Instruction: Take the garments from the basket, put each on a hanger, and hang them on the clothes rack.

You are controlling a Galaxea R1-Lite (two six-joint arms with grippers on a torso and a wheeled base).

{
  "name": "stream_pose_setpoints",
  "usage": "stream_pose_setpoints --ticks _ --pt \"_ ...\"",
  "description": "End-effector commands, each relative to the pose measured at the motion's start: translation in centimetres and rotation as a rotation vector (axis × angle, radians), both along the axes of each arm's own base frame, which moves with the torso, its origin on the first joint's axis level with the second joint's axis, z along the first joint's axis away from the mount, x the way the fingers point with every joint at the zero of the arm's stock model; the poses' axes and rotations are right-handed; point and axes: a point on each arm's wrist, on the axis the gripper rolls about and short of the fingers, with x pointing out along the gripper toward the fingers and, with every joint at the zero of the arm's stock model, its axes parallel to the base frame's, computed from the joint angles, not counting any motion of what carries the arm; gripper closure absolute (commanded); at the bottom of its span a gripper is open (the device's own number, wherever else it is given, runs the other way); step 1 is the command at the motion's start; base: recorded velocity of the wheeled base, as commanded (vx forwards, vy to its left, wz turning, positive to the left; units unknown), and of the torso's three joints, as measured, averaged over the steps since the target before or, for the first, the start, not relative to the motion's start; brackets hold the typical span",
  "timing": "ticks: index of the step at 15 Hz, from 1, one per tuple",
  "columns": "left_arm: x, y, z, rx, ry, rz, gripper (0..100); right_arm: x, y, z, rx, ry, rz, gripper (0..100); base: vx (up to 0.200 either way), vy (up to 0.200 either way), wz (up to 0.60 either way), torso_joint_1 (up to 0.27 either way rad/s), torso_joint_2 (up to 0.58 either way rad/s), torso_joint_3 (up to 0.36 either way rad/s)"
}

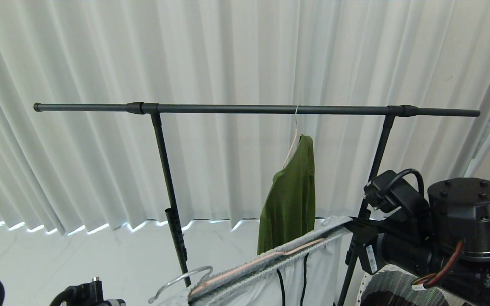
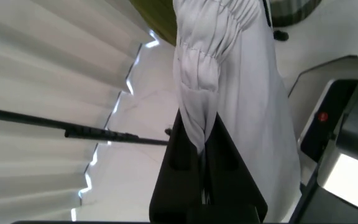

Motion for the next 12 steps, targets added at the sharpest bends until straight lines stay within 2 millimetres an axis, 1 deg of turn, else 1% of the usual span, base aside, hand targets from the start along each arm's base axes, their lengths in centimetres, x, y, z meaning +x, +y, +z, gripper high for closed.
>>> stream_pose_setpoints --ticks 1,2,3,5,6,9,12 --pt "0.5 -0.6 -0.7 0.042 0.033 0.003 100 -1.0 0.0 0.7 0.013 -0.012 0.033 100 0.0 0.0 0.0 0.0 0.0 0.0" --pt "0.6 -0.6 -0.7 0.048 0.034 0.008 100 -1.4 0.0 0.9 0.012 -0.011 0.048 100 0.0 0.0 0.0 0.0 0.0 0.0" --pt "0.7 -0.6 -0.9 0.064 0.029 0.029 100 -2.6 0.0 1.2 0.006 -0.004 0.094 100 0.0 0.0 0.0 0.0 0.0 0.0" --pt "0.9 -0.6 -0.8 0.079 0.017 0.061 100 -4.2 0.2 1.5 -0.005 0.007 0.159 100 0.0 0.0 0.0 0.0 0.0 0.0" --pt "1.1 -0.7 -0.8 0.076 0.019 0.07 100 -5.2 0.4 1.4 -0.013 0.012 0.206 100 0.0 0.0 0.0 0.0 0.0 0.0" --pt "1.3 -0.9 0.2 0.034 0.0 0.08 100 -7.5 1.5 0.8 -0.038 0.023 0.323 100 0.0 0.0 0.0 0.0 0.0 0.0" --pt "1.4 -1.0 1.3 -0.022 -0.016 0.104 100 -8.6 1.6 0.2 -0.069 0.039 0.374 100 0.0 0.0 0.0 0.0 0.0 0.0"
